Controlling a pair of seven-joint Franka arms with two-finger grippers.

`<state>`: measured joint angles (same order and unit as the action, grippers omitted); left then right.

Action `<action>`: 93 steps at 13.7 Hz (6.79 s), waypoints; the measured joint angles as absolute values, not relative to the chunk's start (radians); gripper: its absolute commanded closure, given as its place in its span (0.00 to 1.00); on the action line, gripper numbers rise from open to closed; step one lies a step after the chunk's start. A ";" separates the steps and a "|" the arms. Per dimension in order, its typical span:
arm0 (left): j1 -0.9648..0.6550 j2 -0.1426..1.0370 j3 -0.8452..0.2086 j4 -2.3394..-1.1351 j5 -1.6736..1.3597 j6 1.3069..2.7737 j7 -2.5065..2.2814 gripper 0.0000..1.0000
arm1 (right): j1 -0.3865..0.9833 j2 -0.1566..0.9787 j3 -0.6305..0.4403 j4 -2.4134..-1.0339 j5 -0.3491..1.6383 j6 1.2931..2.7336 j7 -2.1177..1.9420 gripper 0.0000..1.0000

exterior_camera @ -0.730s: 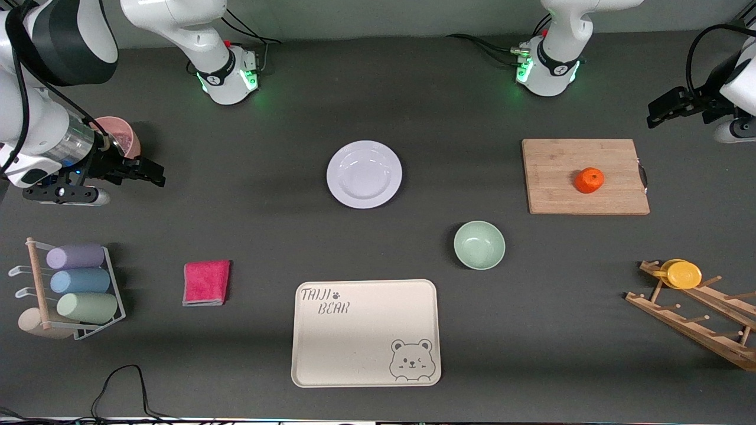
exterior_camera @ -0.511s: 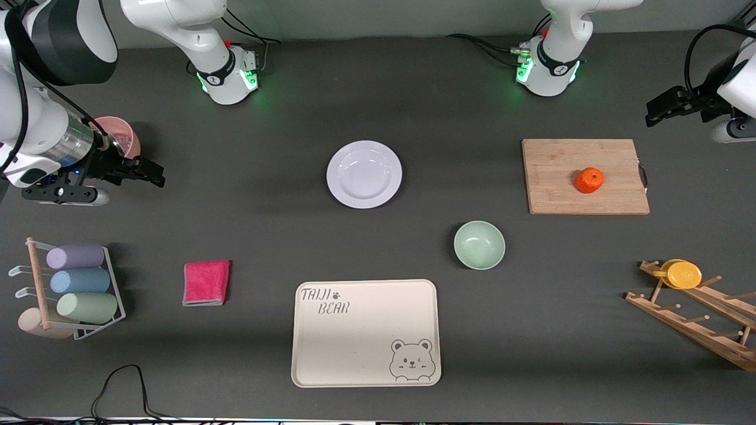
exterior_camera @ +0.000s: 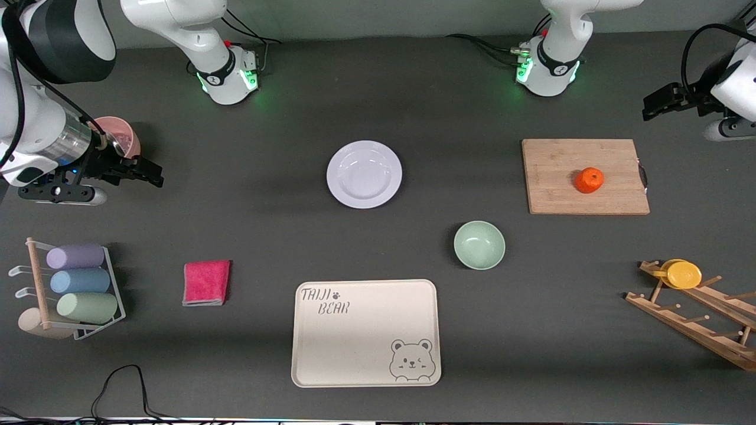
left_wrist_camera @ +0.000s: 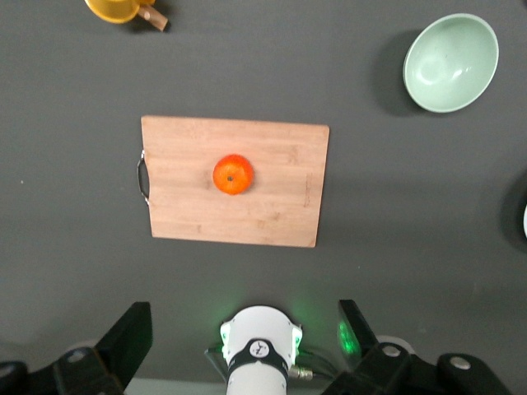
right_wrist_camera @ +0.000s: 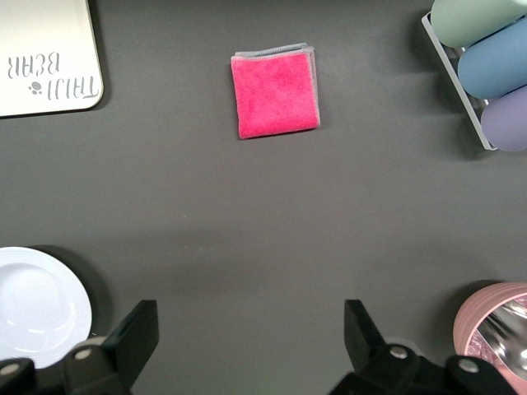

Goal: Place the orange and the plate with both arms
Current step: 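Move the left gripper toward the orange on the cutting board, then lower the left gripper and grasp the orange, then lift the orange with the left gripper while the right gripper moves out, then carry the orange over the white plate and lower it with the left gripper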

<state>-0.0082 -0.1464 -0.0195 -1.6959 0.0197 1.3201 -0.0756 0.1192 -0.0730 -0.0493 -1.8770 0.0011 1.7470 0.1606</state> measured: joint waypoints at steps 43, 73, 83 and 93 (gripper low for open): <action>0.042 -0.191 -0.076 -2.428 0.042 2.105 -0.151 1.00 | 0.276 0.261 -0.040 -1.820 0.300 1.874 0.279 0.00; -0.448 0.328 -0.532 -1.864 -0.038 2.159 -1.361 1.00 | 0.270 0.223 -0.163 -1.917 0.600 1.890 0.004 0.00; -0.561 0.623 -0.528 -1.795 0.192 2.359 -1.591 1.00 | 0.271 0.223 -0.163 -1.919 0.613 1.890 0.004 0.00; -0.570 0.728 -0.514 -1.704 0.323 2.367 -1.653 0.00 | 0.270 0.226 -0.163 -1.924 0.747 1.894 0.004 0.00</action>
<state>-0.5704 0.7277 -0.5136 -1.7037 0.3227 2.3672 -1.6525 0.2703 0.2259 -0.1627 -1.9243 0.7466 1.8940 0.0038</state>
